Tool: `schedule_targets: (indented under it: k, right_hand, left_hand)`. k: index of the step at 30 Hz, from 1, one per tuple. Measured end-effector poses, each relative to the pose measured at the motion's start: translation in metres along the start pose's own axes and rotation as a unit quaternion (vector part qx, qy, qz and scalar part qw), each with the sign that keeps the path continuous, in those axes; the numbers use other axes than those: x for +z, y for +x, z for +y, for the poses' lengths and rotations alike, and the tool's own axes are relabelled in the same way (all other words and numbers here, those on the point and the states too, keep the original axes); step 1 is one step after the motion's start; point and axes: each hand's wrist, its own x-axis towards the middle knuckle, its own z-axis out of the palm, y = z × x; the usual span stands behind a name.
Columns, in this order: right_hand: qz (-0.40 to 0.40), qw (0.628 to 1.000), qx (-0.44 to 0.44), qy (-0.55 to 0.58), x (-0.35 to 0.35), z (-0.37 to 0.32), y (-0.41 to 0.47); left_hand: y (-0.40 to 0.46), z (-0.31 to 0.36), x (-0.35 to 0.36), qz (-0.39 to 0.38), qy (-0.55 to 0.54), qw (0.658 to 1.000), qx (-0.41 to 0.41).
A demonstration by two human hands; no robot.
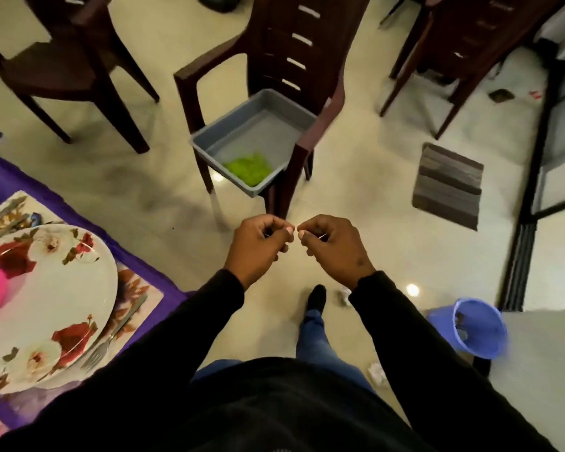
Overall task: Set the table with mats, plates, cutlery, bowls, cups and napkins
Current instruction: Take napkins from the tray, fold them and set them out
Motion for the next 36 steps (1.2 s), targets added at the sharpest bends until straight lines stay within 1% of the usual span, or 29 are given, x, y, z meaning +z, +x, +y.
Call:
schedule_targets:
  k: [3,6,8,12,16,18,22,26,28,31,33,34,36]
  right_hand:
    - [-0.064,0.997,-0.023,-0.031,-0.021,0.01,0.065]
    - [-0.132,0.99,-0.01,-0.043,-0.036,0.019,0.125]
    - [-0.171,0.983,-0.034,-0.062,-0.038,0.018,0.17]
    - [-0.252,0.962,-0.052,-0.091,-0.02,0.009,0.249]
    - [-0.327,0.939,-0.044,-0.098,0.006,0.004,0.309]
    - [-0.353,0.927,-0.038,-0.123,0.02,0.006,0.339]
    - [-0.348,0.923,0.015,-0.166,0.041,0.013,0.399]
    - [-0.354,0.91,0.039,-0.213,0.059,0.02,0.456]
    - [-0.35,0.913,0.082,-0.193,0.076,0.028,0.481]
    - [-0.304,0.924,0.198,-0.12,0.106,0.055,0.518]
    - [-0.289,0.916,0.266,-0.077,0.132,0.093,0.55]
    - [-0.285,0.912,0.287,-0.072,0.147,0.113,0.565]
    - [-0.275,0.905,0.308,-0.102,0.167,0.131,0.583]
  left_hand:
    - [0.04,0.015,0.003,0.024,0.012,0.999,-0.022]
    - [0.069,0.023,0.002,0.052,0.008,0.996,-0.069]
    - [0.092,0.026,0.003,0.084,-0.005,0.993,-0.086]
    - [0.136,0.023,0.009,0.171,-0.04,0.975,-0.139]
    - [0.184,0.015,0.006,0.177,-0.056,0.966,-0.18]
    - [0.22,0.004,0.002,0.187,-0.079,0.958,-0.205]
    - [0.295,-0.026,-0.006,0.183,-0.136,0.937,-0.266]
    - [0.36,-0.051,-0.01,0.199,-0.195,0.91,-0.308]
    - [0.39,-0.063,-0.015,0.196,-0.222,0.893,-0.338]
    - [0.423,-0.087,-0.019,0.2,-0.257,0.861,-0.39]
    - [0.441,-0.103,-0.02,0.201,-0.284,0.841,-0.414]
    - [0.449,-0.112,-0.02,0.205,-0.292,0.833,-0.423]
    - [0.461,-0.126,-0.018,0.213,-0.301,0.824,-0.431]
